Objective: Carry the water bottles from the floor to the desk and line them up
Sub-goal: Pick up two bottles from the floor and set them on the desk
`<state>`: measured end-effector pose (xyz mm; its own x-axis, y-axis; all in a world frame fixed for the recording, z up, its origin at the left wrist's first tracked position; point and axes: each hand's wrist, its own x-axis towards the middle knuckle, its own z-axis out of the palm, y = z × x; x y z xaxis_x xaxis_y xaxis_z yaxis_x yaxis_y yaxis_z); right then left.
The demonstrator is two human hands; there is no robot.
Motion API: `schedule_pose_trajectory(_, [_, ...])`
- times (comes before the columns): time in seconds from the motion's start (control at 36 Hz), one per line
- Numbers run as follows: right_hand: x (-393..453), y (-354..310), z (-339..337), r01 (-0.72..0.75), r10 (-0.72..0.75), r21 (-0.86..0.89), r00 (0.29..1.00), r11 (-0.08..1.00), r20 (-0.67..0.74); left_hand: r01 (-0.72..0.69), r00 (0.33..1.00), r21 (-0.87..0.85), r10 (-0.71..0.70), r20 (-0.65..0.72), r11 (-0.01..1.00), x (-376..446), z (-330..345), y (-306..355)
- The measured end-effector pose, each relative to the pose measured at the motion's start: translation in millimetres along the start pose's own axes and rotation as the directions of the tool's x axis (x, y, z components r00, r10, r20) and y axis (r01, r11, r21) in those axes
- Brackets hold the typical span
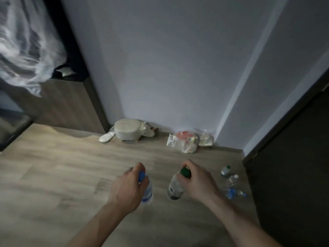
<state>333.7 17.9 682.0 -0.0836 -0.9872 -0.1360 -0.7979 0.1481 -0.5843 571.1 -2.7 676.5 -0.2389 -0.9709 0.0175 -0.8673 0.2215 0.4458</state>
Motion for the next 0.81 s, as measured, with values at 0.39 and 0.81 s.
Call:
schedule_pose_trajectory(0.39, [86.4,-171.8,74.8,0.274,-0.265,-0.029,0.949,0.961,0.172,0.271,0.949,-0.038,-0.273,-0.158,0.962,3.1,-100.0,-146.1])
schedule_pose_trajectory(0.81, [254.6,-332.7,132.2,0.546,-0.518,0.020,0.782,0.838,0.346,0.522,0.799,-0.156,-0.544,-0.257,0.839,91.6,-184.3,-277.7])
